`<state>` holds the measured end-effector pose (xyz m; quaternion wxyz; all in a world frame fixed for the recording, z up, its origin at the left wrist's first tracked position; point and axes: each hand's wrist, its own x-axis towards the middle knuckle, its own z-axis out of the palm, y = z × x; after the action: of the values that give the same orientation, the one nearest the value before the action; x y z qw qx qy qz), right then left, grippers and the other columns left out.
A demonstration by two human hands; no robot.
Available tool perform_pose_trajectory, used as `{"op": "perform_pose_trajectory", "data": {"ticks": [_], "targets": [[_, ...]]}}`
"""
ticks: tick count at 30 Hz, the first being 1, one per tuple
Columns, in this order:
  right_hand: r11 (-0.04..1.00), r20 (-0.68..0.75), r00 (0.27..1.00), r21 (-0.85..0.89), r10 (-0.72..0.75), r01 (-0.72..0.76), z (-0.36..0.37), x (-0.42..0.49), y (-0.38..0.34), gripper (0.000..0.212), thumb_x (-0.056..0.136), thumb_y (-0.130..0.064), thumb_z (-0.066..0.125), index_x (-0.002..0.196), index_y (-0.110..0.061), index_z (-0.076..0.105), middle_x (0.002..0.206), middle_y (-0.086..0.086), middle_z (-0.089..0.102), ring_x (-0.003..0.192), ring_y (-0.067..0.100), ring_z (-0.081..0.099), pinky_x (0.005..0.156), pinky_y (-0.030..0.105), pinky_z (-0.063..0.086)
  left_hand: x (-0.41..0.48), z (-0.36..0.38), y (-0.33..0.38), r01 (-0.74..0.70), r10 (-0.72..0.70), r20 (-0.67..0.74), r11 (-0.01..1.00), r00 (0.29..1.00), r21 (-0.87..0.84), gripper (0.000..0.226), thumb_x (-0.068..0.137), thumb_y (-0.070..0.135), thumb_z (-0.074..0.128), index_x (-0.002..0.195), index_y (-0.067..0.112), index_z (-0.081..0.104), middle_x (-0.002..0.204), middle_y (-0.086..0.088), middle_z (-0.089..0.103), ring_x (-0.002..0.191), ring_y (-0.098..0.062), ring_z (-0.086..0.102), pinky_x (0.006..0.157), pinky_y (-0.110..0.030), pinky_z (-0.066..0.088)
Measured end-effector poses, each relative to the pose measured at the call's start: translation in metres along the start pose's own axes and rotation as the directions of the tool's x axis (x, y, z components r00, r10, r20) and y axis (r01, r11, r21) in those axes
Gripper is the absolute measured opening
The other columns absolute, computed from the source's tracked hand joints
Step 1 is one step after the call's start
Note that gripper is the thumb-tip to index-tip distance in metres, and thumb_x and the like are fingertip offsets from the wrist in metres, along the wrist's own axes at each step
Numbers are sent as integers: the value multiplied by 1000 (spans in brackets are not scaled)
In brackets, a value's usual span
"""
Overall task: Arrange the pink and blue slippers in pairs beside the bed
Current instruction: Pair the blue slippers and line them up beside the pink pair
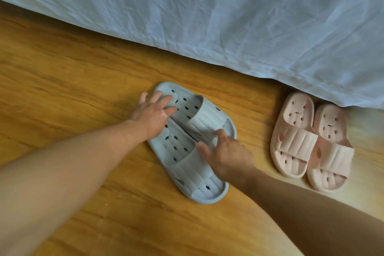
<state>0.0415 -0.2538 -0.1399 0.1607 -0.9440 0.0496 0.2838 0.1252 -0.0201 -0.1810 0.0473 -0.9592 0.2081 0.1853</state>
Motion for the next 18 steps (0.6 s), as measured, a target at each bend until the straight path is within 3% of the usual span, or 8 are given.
{"op": "perform_pose_trajectory", "data": {"ticks": [1,3,5,7,9,11,15,18], "targets": [[999,-74,997,-43,-31,27,-13,9,1,65,91,-68,44,138,-25,36,129,6,54,108,32,60,81,45,51,-3,-3,6,60,-67,-68,993,995,-99,43,92,26,55,134,30,47,151,-2,31,140,-27,22,109,-52,24],[976,-128,971,-114,-200,186,-35,31,1,67,90,-51,60,147,-29,30,146,7,39,127,33,47,91,48,50,-25,-7,32,111,-175,-168,935,970,-336,32,90,41,54,117,23,55,128,-2,49,124,-27,44,99,-46,37],[896,1,921,-229,-391,381,-48,54,-3,91,85,-42,71,155,-41,13,164,3,9,147,36,18,107,53,43,-58,-4,64,137,-186,-74,891,980,-433,53,82,68,49,109,23,54,113,1,52,109,-24,50,93,-46,44],[849,175,894,-282,-413,448,-49,70,-9,101,83,-46,77,155,-48,6,167,-1,-11,152,38,4,113,57,37,-85,4,91,175,-134,133,910,982,-376,74,71,80,47,122,25,49,124,3,46,118,-22,43,96,-49,44],[856,237,891,-266,-387,442,-45,80,-8,93,83,-47,77,153,-49,16,167,2,-6,147,40,22,110,54,41,-94,16,101,176,-102,212,913,972,-368,74,75,71,56,131,25,45,133,3,39,126,-22,35,100,-48,42],[882,190,914,-251,-359,398,-42,78,-3,78,87,-43,74,148,-48,26,165,5,6,136,40,39,101,49,47,-86,18,94,153,-77,182,880,980,-449,67,77,59,66,129,21,50,134,3,39,128,-22,33,103,-43,43],[962,21,980,-191,-196,196,-26,50,21,57,91,-38,65,139,-38,35,150,12,28,109,41,55,84,47,53,-51,7,53,66,28,202,894,979,-443,69,70,45,83,127,15,58,142,-1,32,138,-25,25,115,-34,32],[991,-107,989,-102,-102,92,-7,25,41,50,89,-43,58,133,-33,39,129,11,43,95,36,56,74,48,54,-21,-8,29,14,84,229,918,970,-395,65,71,36,85,127,22,54,154,0,22,145,-26,17,118,-33,26]]}}
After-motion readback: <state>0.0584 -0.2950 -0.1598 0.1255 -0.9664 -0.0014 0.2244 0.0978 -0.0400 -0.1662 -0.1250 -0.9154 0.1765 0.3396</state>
